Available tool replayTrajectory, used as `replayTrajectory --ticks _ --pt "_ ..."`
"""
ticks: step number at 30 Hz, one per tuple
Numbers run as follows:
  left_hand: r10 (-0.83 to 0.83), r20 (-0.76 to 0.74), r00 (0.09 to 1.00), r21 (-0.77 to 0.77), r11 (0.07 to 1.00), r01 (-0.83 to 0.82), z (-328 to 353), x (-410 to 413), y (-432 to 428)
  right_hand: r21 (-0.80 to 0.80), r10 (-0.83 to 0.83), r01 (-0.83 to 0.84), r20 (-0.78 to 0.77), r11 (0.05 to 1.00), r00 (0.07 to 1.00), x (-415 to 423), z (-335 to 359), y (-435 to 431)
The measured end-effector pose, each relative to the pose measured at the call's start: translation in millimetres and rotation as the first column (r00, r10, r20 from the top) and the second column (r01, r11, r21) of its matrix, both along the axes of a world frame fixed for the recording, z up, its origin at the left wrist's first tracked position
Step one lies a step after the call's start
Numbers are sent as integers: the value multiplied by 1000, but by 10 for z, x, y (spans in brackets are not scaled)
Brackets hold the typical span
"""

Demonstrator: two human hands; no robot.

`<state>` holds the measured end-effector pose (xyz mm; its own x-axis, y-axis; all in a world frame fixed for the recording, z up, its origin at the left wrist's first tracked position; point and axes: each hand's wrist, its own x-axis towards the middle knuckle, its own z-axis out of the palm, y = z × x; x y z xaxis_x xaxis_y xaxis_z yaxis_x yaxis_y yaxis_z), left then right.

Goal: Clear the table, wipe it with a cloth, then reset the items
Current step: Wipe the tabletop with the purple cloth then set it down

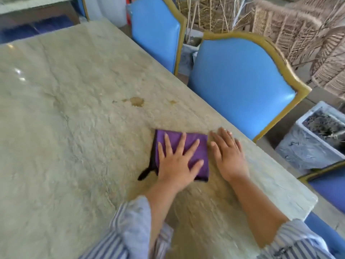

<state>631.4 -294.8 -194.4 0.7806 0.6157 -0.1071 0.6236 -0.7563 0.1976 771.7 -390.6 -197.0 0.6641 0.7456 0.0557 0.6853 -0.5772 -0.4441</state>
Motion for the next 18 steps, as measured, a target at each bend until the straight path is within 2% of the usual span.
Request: replayTrajectory --ticks 2,4,6,8,10,13,15,18 --pt "31 3 1000 70 997 -31 -3 -354 54 -2 -7 7 -8 1000 1000 11 14 1" --pt "166 -40 985 92 983 -162 -5 -597 368 -21 -4 4 7 1000 1000 5 10 7" --pt "297 -84 951 73 954 -291 12 -503 776 -25 -3 4 32 1000 999 -7 -9 15" --pt "360 -74 930 24 933 -359 43 -116 1052 -13 -5 6 38 1000 999 1 -14 15" --pt "323 -75 943 -1 946 -324 48 295 1025 0 -4 4 30 1000 1000 13 -17 8" --pt "105 -28 994 -11 994 -105 32 389 555 20 9 -10 18 1000 1000 11 3 17" --pt "7 5 1000 12 1000 -7 21 0 205 20 10 -10 -7 1000 1000 3 30 -2" --pt "66 7 998 83 994 -66 -36 -833 42 18 -64 65 -69 998 996 -12 95 61"
